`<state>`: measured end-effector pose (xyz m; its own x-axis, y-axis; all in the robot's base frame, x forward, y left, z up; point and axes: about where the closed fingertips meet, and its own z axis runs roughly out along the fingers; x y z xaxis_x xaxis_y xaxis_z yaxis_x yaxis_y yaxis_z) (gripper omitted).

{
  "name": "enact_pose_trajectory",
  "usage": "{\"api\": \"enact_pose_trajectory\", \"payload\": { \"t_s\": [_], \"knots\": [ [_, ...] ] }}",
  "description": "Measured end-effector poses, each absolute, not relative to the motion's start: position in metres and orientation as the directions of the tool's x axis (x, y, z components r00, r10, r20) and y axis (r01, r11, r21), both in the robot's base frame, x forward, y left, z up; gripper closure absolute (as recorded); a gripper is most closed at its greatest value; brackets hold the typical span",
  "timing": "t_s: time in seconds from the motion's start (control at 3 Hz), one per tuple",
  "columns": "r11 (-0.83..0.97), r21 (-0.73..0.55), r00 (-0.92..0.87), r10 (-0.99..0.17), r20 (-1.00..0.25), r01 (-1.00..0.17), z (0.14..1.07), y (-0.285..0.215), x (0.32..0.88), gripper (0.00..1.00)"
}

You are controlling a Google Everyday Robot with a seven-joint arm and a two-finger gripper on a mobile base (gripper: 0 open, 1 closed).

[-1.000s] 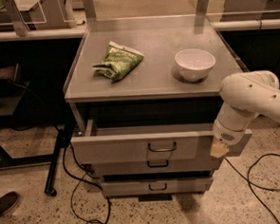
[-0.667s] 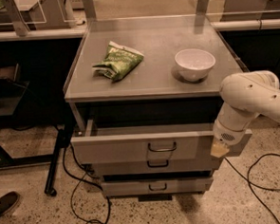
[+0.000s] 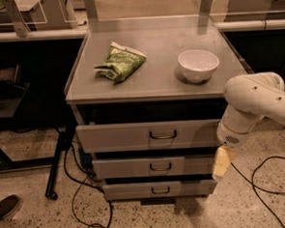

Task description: Close top drawer

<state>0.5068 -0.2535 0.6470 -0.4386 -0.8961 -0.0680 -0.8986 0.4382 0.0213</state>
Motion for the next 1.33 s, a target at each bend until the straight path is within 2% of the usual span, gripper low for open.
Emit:
{"api": "enact_pose_trajectory", "payload": {
  "t_s": [0.33, 1.0, 1.33],
  "knots": [
    [0.438, 0.021, -0.439, -0.896, -0.068, -0.899, 0.6470, -0.2535, 0.5068, 0.00],
    [0.438, 0.021, -0.439, -0.896, -0.068, -0.899, 0.6470, -0.2535, 0.5068, 0.41],
    [0.435, 0.018, -0.435, -0.898, -0.071, -0.900, 0.6482, -0.2523, 0.5079, 0.66]
  ]
}}
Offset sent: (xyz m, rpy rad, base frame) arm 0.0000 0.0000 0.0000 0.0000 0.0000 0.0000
